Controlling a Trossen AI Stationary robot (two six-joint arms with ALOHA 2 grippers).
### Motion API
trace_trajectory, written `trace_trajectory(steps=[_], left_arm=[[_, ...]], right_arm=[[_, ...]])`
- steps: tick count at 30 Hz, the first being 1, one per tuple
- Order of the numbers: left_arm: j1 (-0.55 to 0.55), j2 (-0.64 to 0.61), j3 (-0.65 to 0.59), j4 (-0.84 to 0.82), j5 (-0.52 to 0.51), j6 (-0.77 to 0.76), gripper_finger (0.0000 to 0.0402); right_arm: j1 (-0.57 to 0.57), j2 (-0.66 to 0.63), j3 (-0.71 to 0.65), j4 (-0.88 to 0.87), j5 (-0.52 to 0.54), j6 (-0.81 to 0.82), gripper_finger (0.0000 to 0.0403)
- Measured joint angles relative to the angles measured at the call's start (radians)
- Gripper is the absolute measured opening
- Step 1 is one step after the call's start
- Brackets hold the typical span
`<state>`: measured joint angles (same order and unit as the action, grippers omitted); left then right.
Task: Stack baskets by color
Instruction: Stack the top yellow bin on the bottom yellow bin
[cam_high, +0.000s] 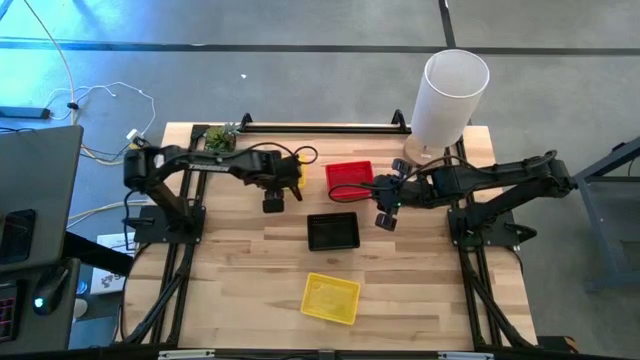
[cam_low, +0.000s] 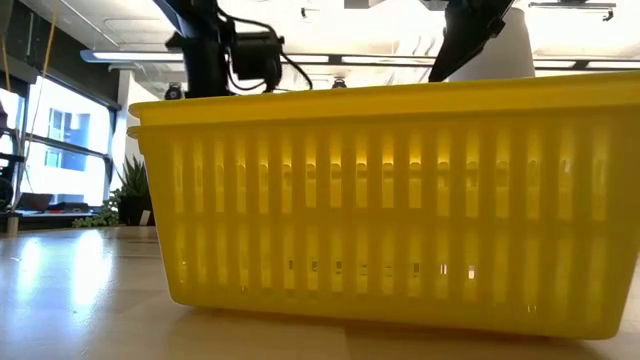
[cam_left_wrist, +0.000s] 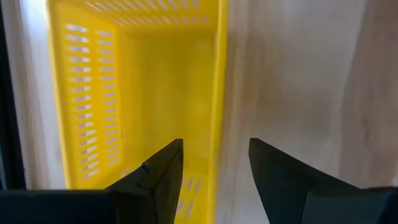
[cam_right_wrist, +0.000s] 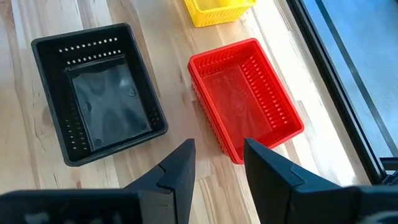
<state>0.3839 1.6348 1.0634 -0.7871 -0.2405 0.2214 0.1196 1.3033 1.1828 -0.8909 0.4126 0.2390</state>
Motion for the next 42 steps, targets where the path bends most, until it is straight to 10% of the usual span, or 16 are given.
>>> trace_trajectory(steps=[11, 22, 42], left_arm=[[0.042, 0.108, 0.000, 0.049, -0.010, 0.008, 0.0154], [0.018, 0.116, 0.000, 0.046, 0.027, -0.009, 0.0007], [-0.283, -0.017, 0.035, -0.097, -0.138, -0.242, 0.0000]], right_arm=[[0.000, 0.000, 0.000, -0.006, 0.000, 0.000, 0.0122], [0.000, 0.000, 0.000, -0.008, 0.004, 0.039, 0.0122], [-0.002, 0.002, 0.000, -0.018, 0.111, 0.150, 0.0122]])
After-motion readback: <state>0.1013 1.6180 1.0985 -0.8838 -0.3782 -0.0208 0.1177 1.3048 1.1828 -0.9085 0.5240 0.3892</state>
